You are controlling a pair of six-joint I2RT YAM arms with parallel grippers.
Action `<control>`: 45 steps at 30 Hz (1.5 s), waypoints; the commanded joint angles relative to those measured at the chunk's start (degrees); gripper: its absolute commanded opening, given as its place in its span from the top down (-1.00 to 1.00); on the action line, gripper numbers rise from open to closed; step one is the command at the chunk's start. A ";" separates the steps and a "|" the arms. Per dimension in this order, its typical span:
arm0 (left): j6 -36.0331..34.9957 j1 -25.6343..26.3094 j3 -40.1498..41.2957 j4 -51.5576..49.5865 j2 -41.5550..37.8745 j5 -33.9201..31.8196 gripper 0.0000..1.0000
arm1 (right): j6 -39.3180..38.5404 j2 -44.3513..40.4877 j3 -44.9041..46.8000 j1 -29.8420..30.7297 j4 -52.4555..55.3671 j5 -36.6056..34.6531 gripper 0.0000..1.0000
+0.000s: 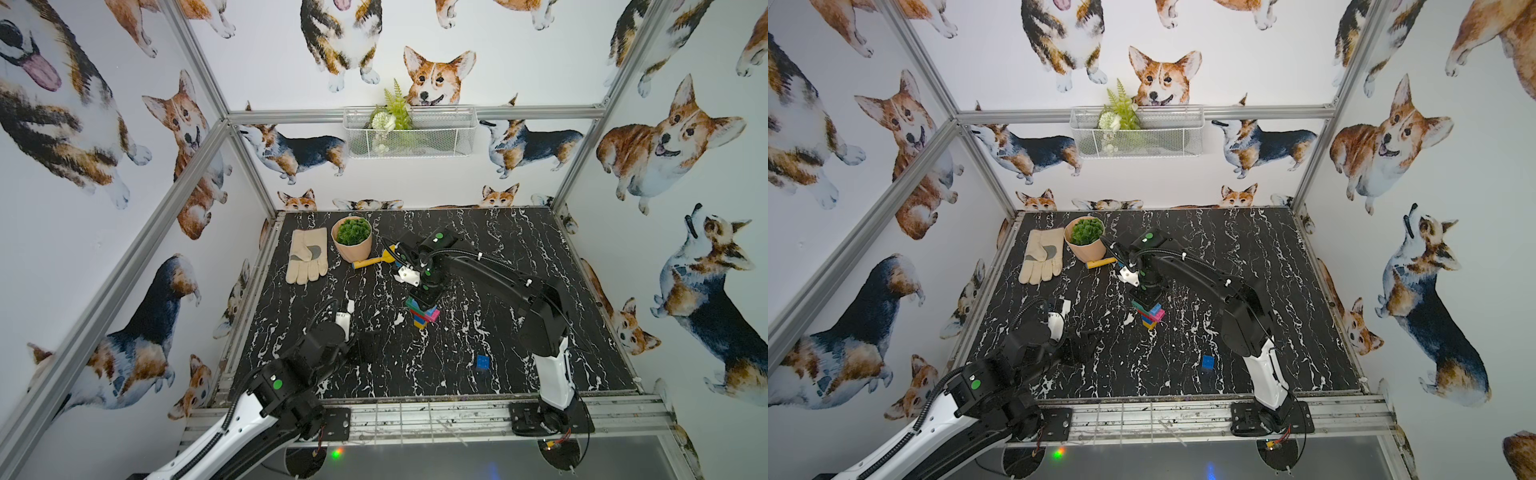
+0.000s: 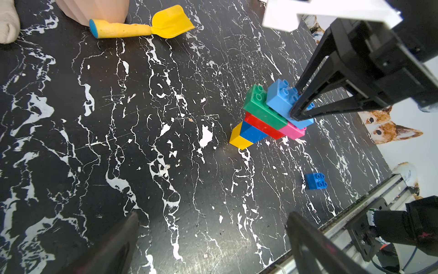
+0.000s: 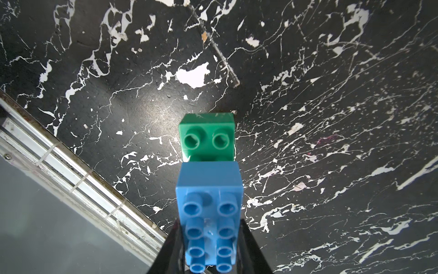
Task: Assemble a spoon with lego
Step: Assemble the lego brick with the lego brick.
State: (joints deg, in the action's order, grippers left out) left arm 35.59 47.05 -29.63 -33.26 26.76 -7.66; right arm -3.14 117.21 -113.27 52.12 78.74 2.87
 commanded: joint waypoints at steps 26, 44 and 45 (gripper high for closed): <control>0.20 0.24 0.18 -0.10 -1.45 -0.86 -1.00 | -2.40 8.23 -2.86 2.29 5.17 0.73 0.96; 0.44 0.45 0.27 -0.31 -2.14 -0.95 -1.00 | -4.69 9.10 -5.38 1.94 2.53 1.17 1.00; 0.44 0.41 0.28 -0.32 -2.15 -0.95 -1.00 | -4.64 8.94 -5.30 1.91 2.31 1.21 1.00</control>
State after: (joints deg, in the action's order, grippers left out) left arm 35.77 47.37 -29.34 -33.30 24.64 -8.03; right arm -6.00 123.81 -120.11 53.95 85.12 0.32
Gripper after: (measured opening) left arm 0.999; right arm 0.316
